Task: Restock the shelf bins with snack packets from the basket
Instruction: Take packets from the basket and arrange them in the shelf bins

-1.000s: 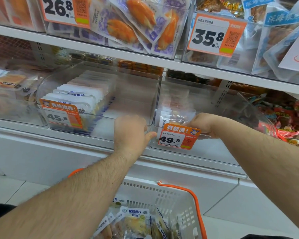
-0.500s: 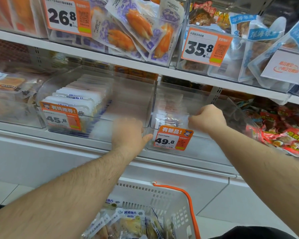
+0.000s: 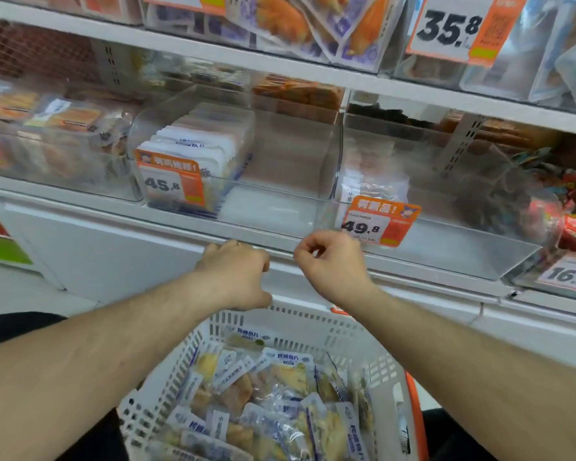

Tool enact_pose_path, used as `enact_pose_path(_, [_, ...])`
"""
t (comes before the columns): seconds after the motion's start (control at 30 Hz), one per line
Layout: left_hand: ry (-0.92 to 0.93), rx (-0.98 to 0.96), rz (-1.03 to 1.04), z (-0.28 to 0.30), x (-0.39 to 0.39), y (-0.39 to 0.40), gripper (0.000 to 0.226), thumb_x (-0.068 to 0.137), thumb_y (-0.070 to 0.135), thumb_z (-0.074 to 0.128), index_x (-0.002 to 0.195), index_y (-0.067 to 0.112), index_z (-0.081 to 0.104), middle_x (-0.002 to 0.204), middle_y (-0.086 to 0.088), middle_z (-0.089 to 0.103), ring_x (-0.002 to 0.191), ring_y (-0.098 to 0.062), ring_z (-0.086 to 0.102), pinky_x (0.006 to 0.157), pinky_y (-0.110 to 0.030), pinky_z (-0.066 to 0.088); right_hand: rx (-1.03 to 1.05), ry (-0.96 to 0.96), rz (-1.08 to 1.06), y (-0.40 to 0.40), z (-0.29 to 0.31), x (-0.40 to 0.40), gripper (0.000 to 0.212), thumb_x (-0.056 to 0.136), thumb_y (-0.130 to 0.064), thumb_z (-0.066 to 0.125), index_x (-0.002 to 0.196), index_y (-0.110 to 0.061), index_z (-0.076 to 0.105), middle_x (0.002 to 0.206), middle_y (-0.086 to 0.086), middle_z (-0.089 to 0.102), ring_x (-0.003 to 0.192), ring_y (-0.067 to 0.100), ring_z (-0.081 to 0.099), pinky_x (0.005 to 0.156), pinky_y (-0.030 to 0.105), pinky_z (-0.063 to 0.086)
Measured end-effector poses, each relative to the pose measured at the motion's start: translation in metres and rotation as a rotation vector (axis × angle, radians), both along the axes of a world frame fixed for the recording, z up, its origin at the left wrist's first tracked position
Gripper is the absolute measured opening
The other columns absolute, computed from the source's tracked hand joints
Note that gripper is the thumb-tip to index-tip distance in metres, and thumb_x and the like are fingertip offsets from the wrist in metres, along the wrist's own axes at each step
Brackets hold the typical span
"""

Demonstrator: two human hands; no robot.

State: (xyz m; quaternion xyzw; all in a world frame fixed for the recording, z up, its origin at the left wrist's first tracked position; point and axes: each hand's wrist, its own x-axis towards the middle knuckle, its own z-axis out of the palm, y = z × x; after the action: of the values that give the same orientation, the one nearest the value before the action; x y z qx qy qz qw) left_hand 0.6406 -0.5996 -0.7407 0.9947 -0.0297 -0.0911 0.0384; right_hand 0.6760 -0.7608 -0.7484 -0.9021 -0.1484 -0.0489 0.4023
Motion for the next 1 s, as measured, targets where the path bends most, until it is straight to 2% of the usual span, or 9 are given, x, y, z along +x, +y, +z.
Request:
enact_pose_path(0.1, [0.159,-0.036,0.012,-0.008,-0.005,0.010,0.051,0.080,0.053,0.068,0.124,0.032,0.056,0.113,0.009,0.061,0.107,-0.017,0.055,0.088,-0.033,0.045,-0.078,0.179,0.010,0.005,-0.042,0.000,0.020,0.086,-0.014,0.061,0.067,-0.017,0.064,0.064,-0.005,0.063,0.054,0.012,0.057,0.051,0.023,0.047])
enact_pose_path(0.17, [0.235,-0.069,0.018,-0.014,-0.006,0.015,0.050,0.080,0.052,0.069,0.123,0.031,0.056,0.114,0.011,0.063,0.103,-0.015,0.059,0.091,-0.034,0.048,-0.166,0.332,0.014,0.007,-0.079,0.005,0.024,0.088,-0.014,0.061,0.064,-0.017,0.061,0.065,-0.006,0.062,0.059,0.010,0.057,0.054,0.021,0.047])
enact_pose_path(0.33, [0.385,-0.038,-0.049,-0.025,-0.002,0.019,0.052,0.081,0.053,0.067,0.120,0.019,0.063,0.119,-0.001,0.069,0.105,-0.021,0.066,0.089,-0.038,0.054,-0.502,0.713,0.109,0.013,-0.181,0.008,0.013,0.090,-0.017,0.060,0.080,-0.010,0.065,0.085,0.005,0.065,0.083,0.022,0.062,0.072,0.029,0.051])
enact_pose_path(0.47, [0.404,-0.038,-0.082,-0.025,0.005,0.019,0.050,0.083,0.054,0.065,0.118,0.018,0.065,0.114,-0.002,0.070,0.100,-0.021,0.068,0.084,-0.036,0.055,-0.609,0.829,0.016,0.014,-0.236,0.000,0.016,0.090,-0.020,0.055,0.077,-0.011,0.055,0.073,0.001,0.052,0.066,0.013,0.051,0.055,0.021,0.039])
enact_pose_path(0.6, [0.387,-0.039,-0.088,-0.029,0.013,0.017,0.048,0.083,0.053,0.066,0.117,0.019,0.066,0.108,-0.001,0.071,0.094,-0.019,0.068,0.070,-0.032,0.047,-0.605,0.900,-0.098,0.017,-0.267,-0.001,0.021,0.086,-0.031,0.057,0.076,-0.013,0.057,0.084,0.004,0.063,0.079,0.020,0.061,0.068,0.027,0.052])
enact_pose_path(0.73, [0.389,-0.034,-0.083,-0.029,0.019,0.016,0.046,0.084,0.050,0.066,0.118,0.019,0.066,0.090,0.003,0.065,0.093,-0.018,0.067,0.061,-0.031,0.031,-0.632,0.966,-0.086,0.020,-0.275,0.006,0.019,0.089,-0.019,0.055,0.074,-0.009,0.055,0.070,0.002,0.053,0.061,0.013,0.051,0.049,0.022,0.039])
enact_pose_path(0.8, [0.395,-0.041,-0.087,-0.028,0.020,0.013,0.046,0.085,0.048,0.065,0.120,0.018,0.065,0.085,0.005,0.060,0.089,-0.018,0.066,0.057,-0.029,0.028,-0.682,0.947,-0.013,0.022,-0.278,0.010,0.015,0.091,-0.015,0.053,0.082,-0.007,0.061,0.073,0.001,0.051,0.065,0.015,0.050,0.053,0.023,0.040])
enact_pose_path(0.93, [0.440,-0.091,-0.089,-0.027,0.021,0.005,0.052,0.085,0.053,0.066,0.122,0.017,0.064,0.097,0.002,0.070,0.086,-0.017,0.066,0.066,-0.029,0.042,-0.661,0.873,0.080,0.026,-0.264,0.018,0.020,0.088,-0.005,0.056,0.070,-0.011,0.050,0.078,0.005,0.057,0.070,0.018,0.056,0.061,0.024,0.048])
enact_pose_path(1.0, [0.452,-0.110,-0.079,-0.027,0.021,0.005,0.053,0.084,0.052,0.067,0.123,0.016,0.064,0.099,0.001,0.070,0.078,-0.018,0.062,0.068,-0.029,0.046,-0.658,0.804,0.157,0.027,-0.243,0.024,0.006,0.087,-0.005,0.059,0.083,-0.009,0.058,0.094,0.009,0.064,0.085,0.023,0.063,0.077,0.033,0.055])
